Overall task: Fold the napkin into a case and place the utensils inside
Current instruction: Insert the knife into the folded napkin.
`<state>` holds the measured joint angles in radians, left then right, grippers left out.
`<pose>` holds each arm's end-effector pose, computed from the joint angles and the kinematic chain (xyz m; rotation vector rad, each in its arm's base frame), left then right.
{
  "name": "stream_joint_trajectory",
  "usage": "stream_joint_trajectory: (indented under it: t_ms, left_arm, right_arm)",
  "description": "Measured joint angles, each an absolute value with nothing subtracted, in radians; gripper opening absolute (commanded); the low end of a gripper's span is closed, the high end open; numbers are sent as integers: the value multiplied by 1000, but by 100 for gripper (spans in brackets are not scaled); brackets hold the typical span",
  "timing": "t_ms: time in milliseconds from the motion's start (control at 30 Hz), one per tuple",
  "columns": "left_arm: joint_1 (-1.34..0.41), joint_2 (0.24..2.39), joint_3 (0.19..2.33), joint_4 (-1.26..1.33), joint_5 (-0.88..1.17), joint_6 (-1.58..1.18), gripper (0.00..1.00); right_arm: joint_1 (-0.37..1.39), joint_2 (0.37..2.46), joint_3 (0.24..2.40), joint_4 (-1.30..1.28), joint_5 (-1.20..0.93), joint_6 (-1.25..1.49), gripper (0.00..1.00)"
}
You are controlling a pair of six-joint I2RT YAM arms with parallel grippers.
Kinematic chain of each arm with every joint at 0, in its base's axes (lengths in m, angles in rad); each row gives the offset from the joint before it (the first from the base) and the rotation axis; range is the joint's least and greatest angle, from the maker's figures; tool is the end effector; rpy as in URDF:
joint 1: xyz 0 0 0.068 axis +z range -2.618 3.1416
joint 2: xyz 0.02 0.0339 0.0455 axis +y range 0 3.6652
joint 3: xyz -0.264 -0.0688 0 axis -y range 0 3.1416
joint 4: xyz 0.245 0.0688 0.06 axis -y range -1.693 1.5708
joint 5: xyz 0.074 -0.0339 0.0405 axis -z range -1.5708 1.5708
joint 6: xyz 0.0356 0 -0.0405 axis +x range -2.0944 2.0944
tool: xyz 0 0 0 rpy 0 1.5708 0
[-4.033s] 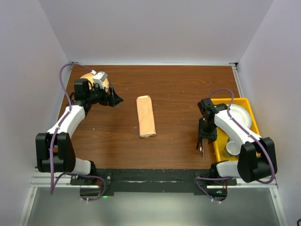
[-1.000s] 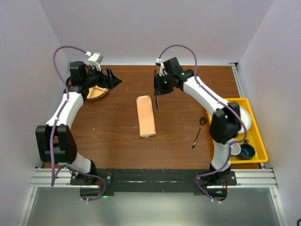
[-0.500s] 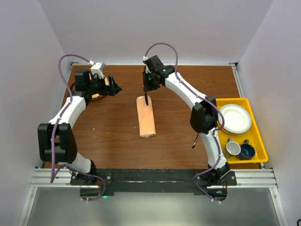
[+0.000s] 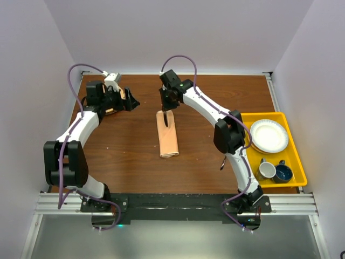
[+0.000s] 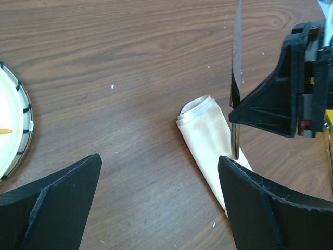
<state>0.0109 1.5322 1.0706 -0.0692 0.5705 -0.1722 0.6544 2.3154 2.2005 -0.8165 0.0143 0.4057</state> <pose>0.3457 -0.0155 0.2693 0.1556 2.0768 -0.6951 0.4086 0.3128 0.2512 -0.3106 2.5334 0.4114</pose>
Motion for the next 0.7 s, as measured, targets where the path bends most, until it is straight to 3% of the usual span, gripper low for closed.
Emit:
stream_joint_trajectory:
  t_ms: [700]
  left_arm:
    - [11,1507,954,-68,556,-172,100]
  right_arm:
    - [654,2385,2170,-884,31,441,0]
